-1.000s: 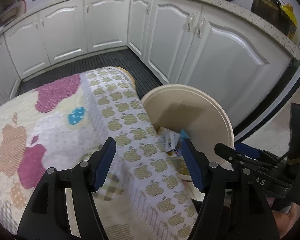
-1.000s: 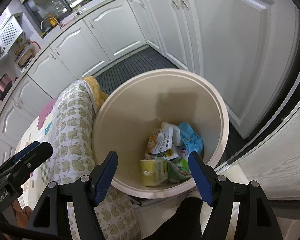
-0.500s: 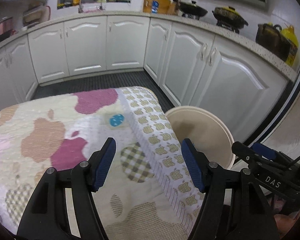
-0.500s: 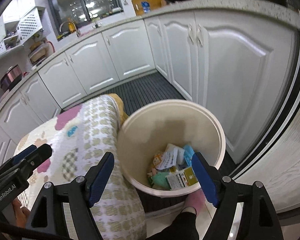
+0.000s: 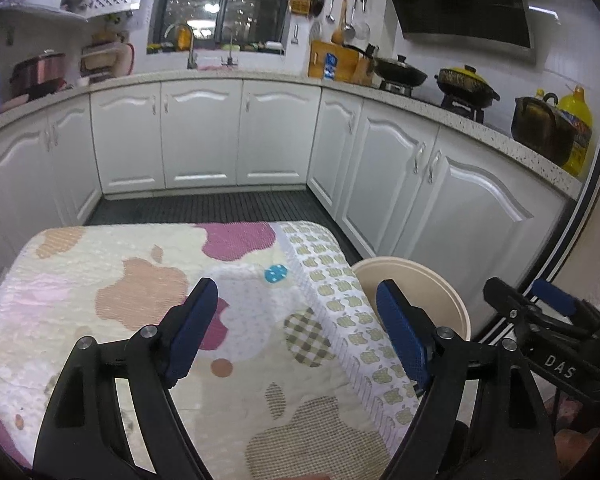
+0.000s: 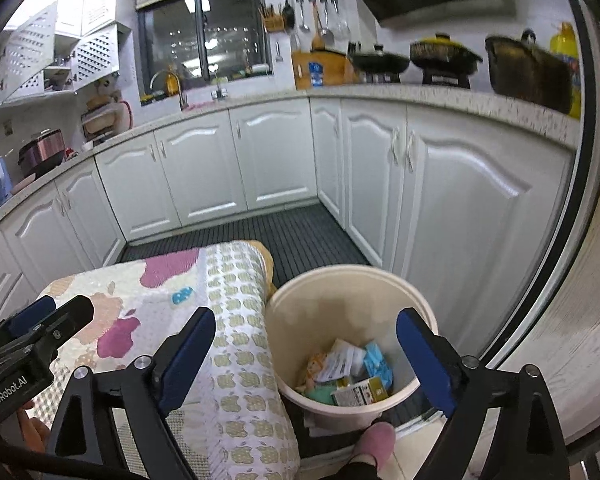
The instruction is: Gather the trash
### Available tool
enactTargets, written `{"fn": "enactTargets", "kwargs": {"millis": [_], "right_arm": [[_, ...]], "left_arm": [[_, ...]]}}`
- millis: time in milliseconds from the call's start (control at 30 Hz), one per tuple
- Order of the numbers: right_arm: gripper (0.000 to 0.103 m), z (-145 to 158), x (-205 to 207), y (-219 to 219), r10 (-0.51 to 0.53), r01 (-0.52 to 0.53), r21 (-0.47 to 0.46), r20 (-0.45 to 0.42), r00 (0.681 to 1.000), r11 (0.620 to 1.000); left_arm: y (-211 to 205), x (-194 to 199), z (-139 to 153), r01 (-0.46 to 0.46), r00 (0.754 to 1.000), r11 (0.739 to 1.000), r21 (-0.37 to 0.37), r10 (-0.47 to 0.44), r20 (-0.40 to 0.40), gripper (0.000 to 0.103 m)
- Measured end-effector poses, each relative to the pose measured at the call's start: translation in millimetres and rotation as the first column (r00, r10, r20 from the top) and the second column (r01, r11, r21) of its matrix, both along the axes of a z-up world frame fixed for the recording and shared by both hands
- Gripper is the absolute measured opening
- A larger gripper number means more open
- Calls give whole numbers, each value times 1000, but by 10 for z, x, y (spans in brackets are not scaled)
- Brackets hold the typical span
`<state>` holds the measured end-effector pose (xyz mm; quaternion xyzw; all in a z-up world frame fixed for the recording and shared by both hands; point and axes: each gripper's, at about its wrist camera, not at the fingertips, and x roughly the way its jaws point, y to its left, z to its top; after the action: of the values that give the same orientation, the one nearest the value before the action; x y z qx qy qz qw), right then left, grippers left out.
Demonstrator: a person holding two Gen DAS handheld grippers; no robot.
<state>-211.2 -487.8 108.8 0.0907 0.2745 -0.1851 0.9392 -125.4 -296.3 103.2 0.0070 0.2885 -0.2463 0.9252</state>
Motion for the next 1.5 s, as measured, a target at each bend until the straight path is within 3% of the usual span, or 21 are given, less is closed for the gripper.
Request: {"fn": "enactTargets", "kwargs": {"millis": [133,467,1500], "right_arm": [[95,85,-60,73,2,-1,-25,38,999,1000],[96,161,-147,163,-7,11,-46,78,997,999],[98,286,-210,100,-28,34,-55,110,994,998]], "left_arm": [[58,-64,46,-20,999,1000,12,20,41,81],[115,-189,107,-59,991,998,35,55,119,81],[55,-229,228,-70,984,998,5,68,167,81]]}}
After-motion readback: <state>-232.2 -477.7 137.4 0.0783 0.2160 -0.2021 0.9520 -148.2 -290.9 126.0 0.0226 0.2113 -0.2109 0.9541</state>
